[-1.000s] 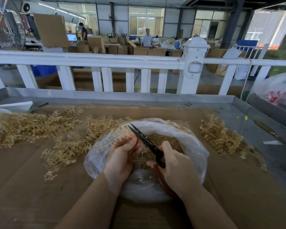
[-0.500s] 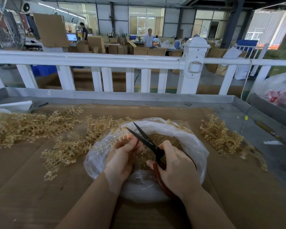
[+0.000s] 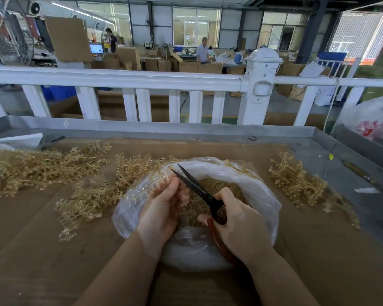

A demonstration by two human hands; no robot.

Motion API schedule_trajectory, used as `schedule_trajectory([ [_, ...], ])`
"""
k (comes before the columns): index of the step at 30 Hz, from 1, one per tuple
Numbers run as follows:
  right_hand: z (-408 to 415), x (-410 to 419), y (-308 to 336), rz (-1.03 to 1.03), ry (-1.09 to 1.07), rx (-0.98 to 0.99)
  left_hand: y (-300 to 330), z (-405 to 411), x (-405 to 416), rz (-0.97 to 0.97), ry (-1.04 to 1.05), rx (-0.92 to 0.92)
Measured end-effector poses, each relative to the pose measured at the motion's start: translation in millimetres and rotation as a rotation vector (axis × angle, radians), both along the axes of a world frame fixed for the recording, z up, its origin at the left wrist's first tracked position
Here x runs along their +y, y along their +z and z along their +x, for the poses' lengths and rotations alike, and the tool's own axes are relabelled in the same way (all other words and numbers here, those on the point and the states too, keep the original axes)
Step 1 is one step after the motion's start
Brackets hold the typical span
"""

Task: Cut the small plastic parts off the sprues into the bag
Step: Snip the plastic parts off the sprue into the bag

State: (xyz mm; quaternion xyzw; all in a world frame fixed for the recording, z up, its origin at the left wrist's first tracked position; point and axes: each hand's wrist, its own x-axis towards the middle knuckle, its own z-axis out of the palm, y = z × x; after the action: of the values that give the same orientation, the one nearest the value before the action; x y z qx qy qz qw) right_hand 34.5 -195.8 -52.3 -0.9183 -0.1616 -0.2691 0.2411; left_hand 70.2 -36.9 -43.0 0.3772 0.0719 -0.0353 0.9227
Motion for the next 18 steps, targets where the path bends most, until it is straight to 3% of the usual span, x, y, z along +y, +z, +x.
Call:
schedule_trajectory([
  [18, -2.9, 2.8, 2.2, 0.029, -0.003, -0.013, -6.1, 2.8, 5.3, 0.028, -0.064, -0.036],
])
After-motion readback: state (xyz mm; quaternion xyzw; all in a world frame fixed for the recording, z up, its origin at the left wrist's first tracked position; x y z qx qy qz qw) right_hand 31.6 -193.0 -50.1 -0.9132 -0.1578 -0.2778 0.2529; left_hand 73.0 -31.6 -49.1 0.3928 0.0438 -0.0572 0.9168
